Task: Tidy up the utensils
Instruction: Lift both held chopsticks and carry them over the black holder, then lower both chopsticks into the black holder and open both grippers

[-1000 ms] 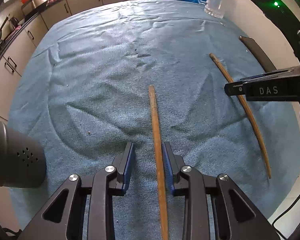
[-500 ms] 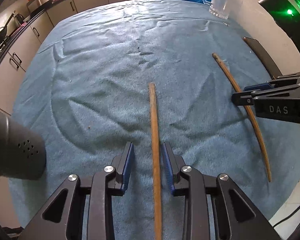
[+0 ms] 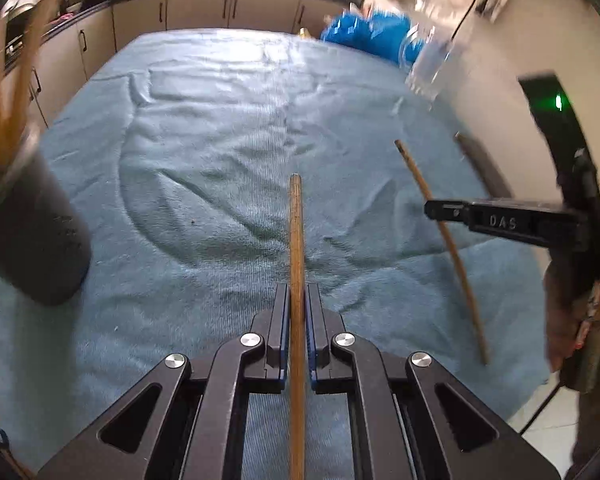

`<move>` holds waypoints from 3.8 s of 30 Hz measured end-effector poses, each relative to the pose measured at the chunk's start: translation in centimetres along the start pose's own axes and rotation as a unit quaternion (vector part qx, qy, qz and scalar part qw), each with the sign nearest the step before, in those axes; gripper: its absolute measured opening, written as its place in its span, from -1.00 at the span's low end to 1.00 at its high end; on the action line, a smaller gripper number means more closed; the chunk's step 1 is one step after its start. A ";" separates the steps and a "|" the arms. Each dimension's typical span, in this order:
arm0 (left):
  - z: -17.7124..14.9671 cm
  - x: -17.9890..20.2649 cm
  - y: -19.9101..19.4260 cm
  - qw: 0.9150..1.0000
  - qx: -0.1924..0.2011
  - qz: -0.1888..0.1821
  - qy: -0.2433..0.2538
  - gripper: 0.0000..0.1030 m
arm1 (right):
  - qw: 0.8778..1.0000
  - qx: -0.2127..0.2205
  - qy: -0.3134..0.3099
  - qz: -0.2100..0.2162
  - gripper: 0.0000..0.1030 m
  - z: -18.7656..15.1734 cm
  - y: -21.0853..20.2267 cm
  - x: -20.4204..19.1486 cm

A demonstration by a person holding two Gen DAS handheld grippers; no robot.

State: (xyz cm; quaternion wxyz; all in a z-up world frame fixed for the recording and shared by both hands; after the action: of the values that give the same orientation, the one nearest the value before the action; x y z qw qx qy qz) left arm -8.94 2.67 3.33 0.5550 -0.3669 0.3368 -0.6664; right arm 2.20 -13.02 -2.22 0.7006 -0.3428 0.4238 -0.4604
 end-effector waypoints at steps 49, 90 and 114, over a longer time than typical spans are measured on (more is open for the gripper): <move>11.1 -21.2 -13.5 0.913 0.353 -0.010 -0.203 -0.87 | 0.887 0.414 -0.118 0.168 -0.84 6.5 -7.9 -28.8; 9.3 -22.1 -13.4 0.910 0.352 0.041 -0.215 -0.84 | 0.897 0.400 -0.121 0.145 -0.28 4.9 -5.8 -27.3; -1.5 -15.9 -17.4 0.872 0.338 0.287 -0.208 0.94 | 0.910 0.396 -0.073 0.102 0.45 -3.5 -9.7 -19.9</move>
State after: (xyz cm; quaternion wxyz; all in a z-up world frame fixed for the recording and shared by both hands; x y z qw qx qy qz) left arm -17.02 21.13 15.64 0.8691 -0.1741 0.0584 -0.4593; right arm -8.77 2.03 10.31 0.8509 -0.0249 0.1870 -0.4903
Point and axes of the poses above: each gripper's, at about its wrist camera, not at the fingertips, and y roughly the way its jaws point, x to its right, z to its top, the point moved 2 cm from there along y, roughly the way its jaws point, and after that the axes turned 8 degrees about z, right-handed, at the moved point
